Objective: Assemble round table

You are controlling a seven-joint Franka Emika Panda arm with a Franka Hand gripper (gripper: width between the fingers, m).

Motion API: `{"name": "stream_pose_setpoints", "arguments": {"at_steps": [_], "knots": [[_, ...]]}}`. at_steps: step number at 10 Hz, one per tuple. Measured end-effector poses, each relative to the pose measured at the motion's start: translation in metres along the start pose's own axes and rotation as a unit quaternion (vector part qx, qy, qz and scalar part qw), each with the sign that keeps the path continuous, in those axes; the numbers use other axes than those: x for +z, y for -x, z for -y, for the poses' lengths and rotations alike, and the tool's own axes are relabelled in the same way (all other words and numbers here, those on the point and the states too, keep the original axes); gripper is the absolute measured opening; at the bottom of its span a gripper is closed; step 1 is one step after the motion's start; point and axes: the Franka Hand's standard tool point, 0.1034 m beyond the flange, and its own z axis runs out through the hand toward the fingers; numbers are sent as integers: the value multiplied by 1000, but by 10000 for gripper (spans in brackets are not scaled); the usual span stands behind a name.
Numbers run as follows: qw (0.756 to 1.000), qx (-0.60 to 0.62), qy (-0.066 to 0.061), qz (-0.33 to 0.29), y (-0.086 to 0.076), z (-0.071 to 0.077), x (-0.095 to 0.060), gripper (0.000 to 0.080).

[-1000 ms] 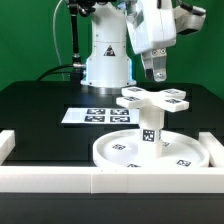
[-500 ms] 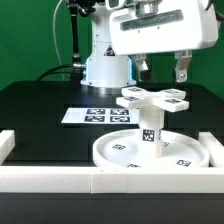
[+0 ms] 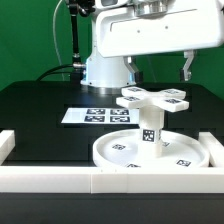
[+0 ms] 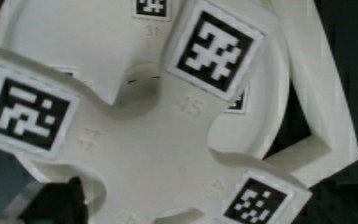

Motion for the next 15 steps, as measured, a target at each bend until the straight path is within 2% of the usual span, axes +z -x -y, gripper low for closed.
{"name": "stream_pose_setpoints", "arguments": {"at_steps": [2, 3, 4, 7, 8, 10, 12, 15], "knots": [[994, -111, 14, 6, 2, 3, 3, 649], [985, -167, 32, 9, 3, 11, 1, 649], [978, -206, 35, 9, 3, 18, 0, 649], [950, -310, 34, 13, 2, 15, 0, 649], [926, -375, 34, 15, 1, 12, 0, 649], [863, -503, 37, 22, -3, 4, 1, 649], [817, -575, 40, 24, -6, 4, -1, 649], [760, -648, 39, 29, -7, 0, 0, 649]]}}
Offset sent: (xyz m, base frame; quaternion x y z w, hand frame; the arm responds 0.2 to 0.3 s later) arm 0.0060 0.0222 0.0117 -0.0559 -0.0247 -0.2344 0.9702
